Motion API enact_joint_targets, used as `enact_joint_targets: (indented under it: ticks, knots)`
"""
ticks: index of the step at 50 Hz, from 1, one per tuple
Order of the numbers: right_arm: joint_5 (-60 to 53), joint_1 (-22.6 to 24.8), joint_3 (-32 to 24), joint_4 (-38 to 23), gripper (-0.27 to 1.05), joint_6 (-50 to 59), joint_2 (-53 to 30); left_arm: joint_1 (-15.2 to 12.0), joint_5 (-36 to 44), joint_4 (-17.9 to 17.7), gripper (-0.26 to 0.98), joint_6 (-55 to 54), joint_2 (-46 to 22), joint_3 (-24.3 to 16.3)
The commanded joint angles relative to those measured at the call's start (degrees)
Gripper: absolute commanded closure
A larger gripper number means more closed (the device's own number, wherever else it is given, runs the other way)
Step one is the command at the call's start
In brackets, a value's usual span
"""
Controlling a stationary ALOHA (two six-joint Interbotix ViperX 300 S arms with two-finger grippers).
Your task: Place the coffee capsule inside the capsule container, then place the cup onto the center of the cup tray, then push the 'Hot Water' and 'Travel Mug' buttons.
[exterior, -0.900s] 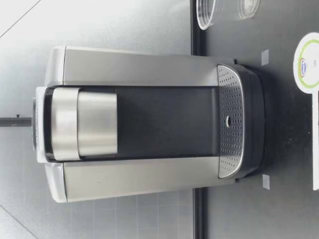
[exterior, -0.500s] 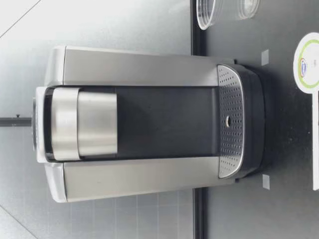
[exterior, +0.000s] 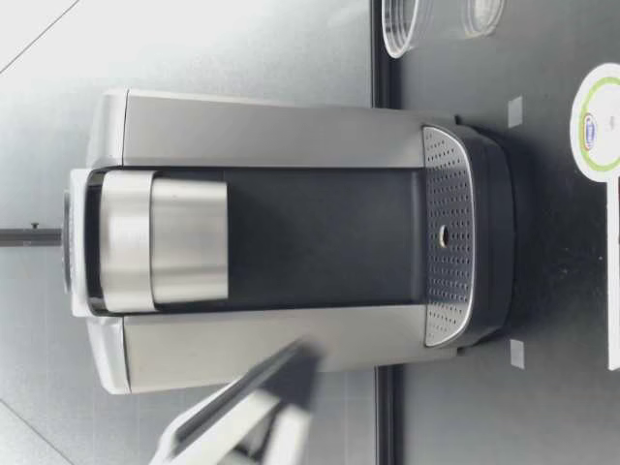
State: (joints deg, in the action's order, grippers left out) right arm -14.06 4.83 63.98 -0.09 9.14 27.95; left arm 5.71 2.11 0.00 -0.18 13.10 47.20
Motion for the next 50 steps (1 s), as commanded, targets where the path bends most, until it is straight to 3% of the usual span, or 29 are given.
enact_joint_targets:
  ticks: [1,14,19,29,36,50]
  knots:
    - [0.0,1.2,-2.2,-0.1,0.73,0.2,-2.3,0.2,-1.8,0.2,0.58,0.1,-2.4,-3.6]
    - [0.0,2.3,-4.5,-0.1,0.73,0.7,-10.8,0.2,-4.8,0.2,0.56,-0.1,-9.7,-7.5]
    - [0.0,2.7,-5.0,-0.1,0.73,0.7,-12.9,0.2,-5.0,0.2,0.49,-0.4,-11.2,-8.3]
    - [0.0,3.6,-5.4,-0.1,0.73,0.8,-15.7,0.2,-6.8,0.2,0.20,-0.4,-13.1,-10.2]
    - [0.0,3.6,-5.5,0.0,0.73,0.9,-17.3,0.2,-11.4,0.2,-0.04,-0.9,-15.7,-13.8]
    - [-1.3,3.6,-6.5,0.0,0.73,0.8,-21.8,0.2,-15.8,0.4,-0.04,0.4,-22.1,-20.4]
